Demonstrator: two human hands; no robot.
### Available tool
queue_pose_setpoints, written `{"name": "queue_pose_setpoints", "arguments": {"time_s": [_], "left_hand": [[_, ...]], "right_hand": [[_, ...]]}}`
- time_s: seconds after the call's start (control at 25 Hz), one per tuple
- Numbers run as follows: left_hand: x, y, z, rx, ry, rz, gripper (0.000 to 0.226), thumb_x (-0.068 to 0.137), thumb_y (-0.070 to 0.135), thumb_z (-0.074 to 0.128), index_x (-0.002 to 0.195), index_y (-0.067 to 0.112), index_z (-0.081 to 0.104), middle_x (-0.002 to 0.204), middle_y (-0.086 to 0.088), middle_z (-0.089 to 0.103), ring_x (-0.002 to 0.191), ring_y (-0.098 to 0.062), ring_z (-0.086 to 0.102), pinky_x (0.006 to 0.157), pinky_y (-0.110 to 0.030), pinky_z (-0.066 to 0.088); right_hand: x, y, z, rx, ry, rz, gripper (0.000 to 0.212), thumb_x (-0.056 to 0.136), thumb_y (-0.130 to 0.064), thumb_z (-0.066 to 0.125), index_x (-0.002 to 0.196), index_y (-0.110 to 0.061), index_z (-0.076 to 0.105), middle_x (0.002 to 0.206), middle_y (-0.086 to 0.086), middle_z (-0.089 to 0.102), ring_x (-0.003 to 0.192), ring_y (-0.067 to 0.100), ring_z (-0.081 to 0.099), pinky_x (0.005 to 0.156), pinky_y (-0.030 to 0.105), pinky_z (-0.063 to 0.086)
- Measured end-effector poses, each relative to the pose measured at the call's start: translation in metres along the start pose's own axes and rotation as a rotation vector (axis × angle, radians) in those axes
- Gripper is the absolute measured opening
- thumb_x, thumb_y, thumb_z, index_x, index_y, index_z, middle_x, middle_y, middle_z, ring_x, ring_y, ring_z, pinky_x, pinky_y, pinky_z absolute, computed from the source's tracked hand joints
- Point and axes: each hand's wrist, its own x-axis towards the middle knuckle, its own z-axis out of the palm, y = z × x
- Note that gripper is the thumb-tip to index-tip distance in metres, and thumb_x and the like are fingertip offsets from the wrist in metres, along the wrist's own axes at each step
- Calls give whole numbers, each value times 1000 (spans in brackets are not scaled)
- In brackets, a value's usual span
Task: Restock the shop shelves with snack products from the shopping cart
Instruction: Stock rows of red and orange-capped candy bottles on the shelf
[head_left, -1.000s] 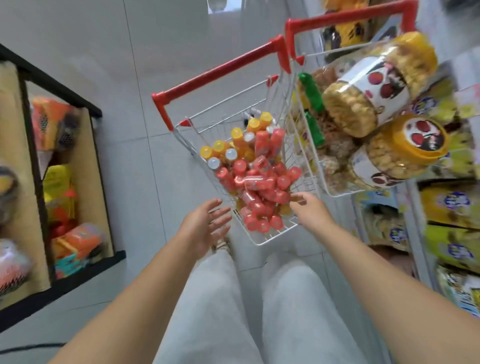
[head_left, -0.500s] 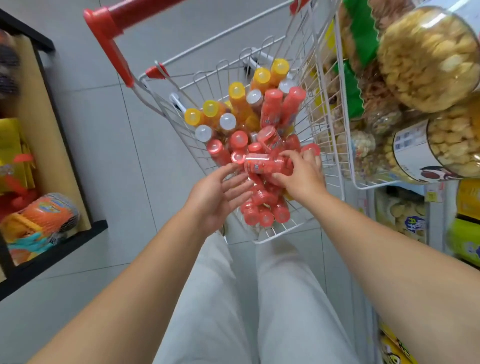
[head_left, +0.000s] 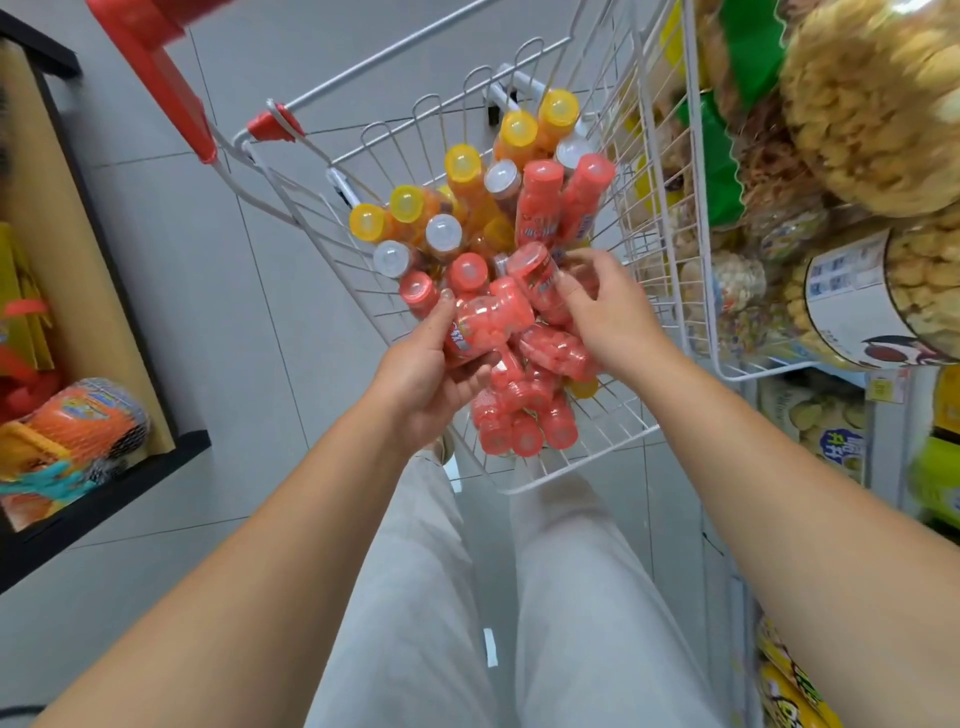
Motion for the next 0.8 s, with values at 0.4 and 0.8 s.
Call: {"name": "queue_pose_setpoints", "arguments": {"time_s": [0.4, 0.8], "left_hand": [[4, 13, 7, -84, 85, 45, 56, 88, 69, 51, 111, 20, 68, 95, 0, 75, 89, -14, 70, 86, -34, 54], [-2, -2, 21, -116, 19, -91, 71, 85, 81, 43, 110, 22, 74, 105, -8, 77, 86, -26, 76, 67, -45, 62]], "right_hand": [[-10, -1, 3, 70, -5, -35, 49, 76, -39, 77, 117, -28, 51, 112, -3, 59, 97, 15, 60, 85, 38, 53], [-62, 29, 7, 245, 155, 235, 31, 98, -51, 45, 121, -31, 51, 113, 0, 62, 102, 20, 63, 79, 33, 47]]}}
